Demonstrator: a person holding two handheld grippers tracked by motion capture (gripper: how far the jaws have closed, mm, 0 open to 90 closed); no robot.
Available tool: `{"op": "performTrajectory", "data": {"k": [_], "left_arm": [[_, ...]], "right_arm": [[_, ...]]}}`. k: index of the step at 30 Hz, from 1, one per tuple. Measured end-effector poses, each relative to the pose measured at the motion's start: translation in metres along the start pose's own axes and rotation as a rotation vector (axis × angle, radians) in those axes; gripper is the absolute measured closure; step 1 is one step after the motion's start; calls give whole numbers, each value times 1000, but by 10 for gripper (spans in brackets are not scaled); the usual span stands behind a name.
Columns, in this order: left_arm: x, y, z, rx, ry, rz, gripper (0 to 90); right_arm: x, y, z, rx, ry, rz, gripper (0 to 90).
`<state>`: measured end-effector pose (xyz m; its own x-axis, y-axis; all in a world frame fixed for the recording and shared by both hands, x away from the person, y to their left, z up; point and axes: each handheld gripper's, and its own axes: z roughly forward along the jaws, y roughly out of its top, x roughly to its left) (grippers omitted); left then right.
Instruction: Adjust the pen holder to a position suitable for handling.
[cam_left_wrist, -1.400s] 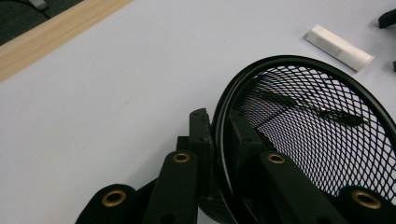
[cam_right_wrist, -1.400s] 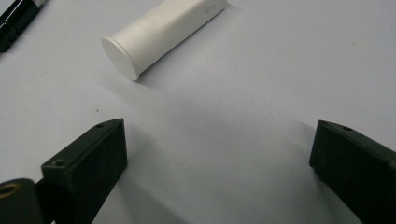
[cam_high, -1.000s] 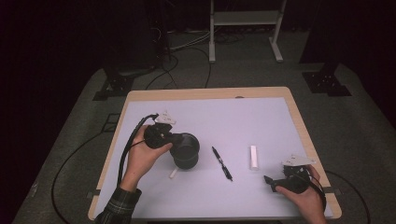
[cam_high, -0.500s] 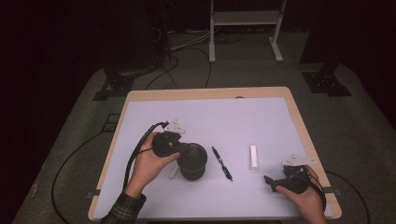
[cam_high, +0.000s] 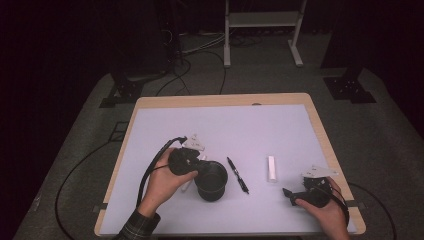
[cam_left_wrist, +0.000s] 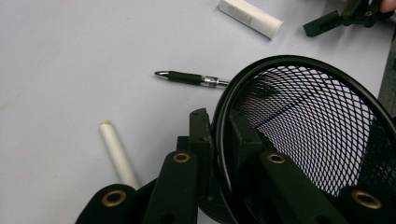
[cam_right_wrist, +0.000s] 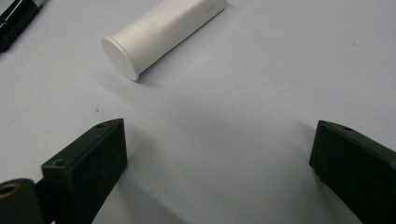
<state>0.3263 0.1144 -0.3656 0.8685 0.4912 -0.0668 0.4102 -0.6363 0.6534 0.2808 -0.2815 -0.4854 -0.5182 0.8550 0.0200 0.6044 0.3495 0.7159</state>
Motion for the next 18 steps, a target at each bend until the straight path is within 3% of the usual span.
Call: {"op": "performTrajectory", "data": {"k": [6, 18], "left_arm": [[-7, -1, 8, 16, -32, 8, 816], [-6, -1, 17, 23, -68, 3, 816]], "right_arm": [[0, 0, 0, 0, 1, 1, 30], [0, 0, 0, 0, 2, 2, 30]]}}
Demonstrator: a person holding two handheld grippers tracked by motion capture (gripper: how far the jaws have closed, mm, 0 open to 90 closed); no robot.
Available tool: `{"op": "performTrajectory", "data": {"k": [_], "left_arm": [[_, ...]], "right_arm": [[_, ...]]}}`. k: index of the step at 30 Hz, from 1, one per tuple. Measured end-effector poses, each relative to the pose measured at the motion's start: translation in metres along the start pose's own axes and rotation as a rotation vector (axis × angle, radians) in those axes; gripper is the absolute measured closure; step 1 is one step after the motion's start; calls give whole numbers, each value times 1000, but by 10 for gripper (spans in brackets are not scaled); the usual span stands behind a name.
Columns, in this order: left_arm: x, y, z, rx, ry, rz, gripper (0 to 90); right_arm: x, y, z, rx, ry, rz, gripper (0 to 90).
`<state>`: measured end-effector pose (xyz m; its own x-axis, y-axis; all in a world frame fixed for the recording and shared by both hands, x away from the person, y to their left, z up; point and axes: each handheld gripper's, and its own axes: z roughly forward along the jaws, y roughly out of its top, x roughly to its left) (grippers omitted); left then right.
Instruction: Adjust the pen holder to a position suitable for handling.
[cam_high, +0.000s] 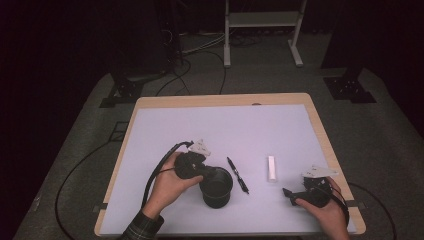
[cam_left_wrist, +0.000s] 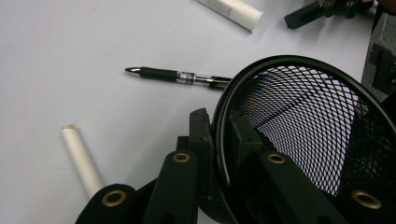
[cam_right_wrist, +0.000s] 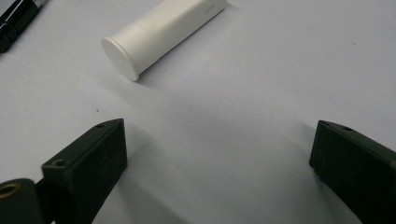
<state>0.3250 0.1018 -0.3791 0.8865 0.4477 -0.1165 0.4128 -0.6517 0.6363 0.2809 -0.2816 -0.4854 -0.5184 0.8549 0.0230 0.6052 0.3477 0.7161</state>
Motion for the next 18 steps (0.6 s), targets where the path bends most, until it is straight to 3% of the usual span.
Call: {"op": "performTrajectory", "data": {"k": [18], "left_arm": [[2, -3, 17, 37, -8, -6, 815]], "right_arm": [[0, 0, 0, 0, 0, -1, 30]]}}
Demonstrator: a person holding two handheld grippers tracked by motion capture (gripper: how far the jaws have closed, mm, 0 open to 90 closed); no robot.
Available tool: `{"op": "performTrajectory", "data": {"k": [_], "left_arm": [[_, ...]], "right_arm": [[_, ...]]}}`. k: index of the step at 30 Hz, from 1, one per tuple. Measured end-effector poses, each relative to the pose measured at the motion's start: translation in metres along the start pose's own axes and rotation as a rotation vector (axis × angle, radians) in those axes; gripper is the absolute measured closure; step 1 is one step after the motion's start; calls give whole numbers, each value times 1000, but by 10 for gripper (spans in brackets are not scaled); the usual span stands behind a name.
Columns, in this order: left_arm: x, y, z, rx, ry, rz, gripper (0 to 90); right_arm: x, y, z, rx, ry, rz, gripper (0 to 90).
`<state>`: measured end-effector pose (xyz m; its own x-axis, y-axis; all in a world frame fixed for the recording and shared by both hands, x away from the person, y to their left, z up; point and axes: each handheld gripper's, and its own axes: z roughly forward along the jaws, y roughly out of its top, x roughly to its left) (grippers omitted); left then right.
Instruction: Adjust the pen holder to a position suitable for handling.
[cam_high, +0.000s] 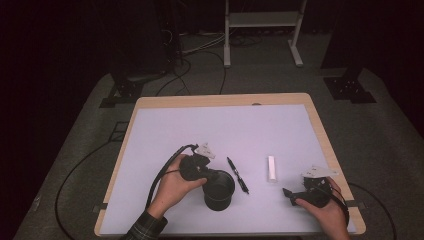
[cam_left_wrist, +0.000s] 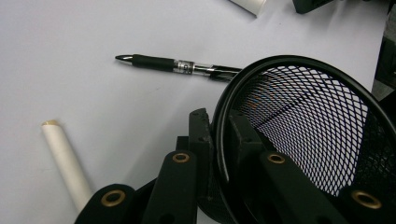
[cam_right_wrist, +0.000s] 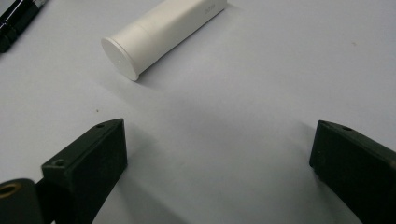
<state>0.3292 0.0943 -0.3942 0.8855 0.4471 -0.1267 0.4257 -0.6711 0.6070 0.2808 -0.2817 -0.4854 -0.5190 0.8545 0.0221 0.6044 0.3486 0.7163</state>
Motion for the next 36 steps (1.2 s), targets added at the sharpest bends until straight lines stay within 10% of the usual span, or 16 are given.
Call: {"op": "performTrajectory", "data": {"k": [36], "left_arm": [[-2, -17, -48, -129, 61, -31, 332]], "right_arm": [[0, 0, 0, -1, -1, -2, 30]]}}
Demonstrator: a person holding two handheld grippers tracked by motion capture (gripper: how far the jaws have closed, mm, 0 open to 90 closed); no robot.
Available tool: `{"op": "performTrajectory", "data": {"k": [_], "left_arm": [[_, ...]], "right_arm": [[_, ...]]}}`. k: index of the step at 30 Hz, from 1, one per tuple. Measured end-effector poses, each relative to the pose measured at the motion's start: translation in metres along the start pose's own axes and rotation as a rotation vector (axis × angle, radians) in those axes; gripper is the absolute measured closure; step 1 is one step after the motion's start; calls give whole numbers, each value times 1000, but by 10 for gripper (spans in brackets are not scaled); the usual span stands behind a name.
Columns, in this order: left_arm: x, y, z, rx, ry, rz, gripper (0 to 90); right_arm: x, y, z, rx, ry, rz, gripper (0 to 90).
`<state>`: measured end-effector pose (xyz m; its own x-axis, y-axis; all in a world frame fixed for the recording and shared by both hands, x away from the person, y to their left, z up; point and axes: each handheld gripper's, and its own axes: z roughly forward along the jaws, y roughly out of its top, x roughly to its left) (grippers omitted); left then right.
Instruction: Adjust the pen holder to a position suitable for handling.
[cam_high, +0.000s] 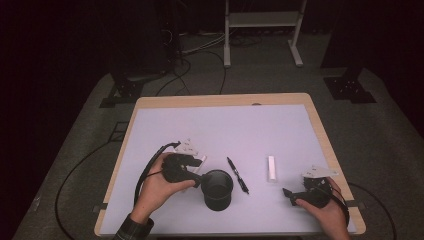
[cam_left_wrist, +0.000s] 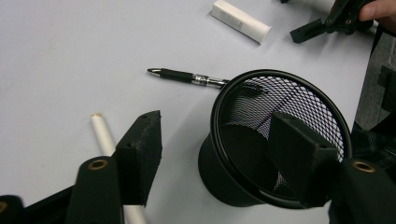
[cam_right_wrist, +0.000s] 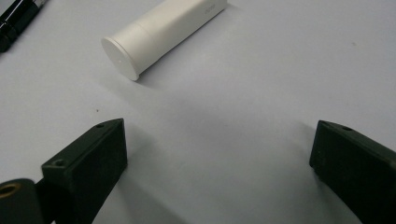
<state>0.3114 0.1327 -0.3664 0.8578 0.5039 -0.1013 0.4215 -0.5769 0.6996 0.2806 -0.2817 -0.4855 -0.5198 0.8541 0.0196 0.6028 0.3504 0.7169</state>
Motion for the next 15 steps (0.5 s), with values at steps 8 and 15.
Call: {"op": "performTrajectory", "data": {"k": [8, 15], "left_arm": [[-1, -7, -13, -21, 16, -1, 308], [2, -19, -23, -34, 38, -24, 291]], "right_arm": [[0, 0, 0, 0, 0, 0, 30], [0, 0, 0, 0, 0, 0, 31]]}}
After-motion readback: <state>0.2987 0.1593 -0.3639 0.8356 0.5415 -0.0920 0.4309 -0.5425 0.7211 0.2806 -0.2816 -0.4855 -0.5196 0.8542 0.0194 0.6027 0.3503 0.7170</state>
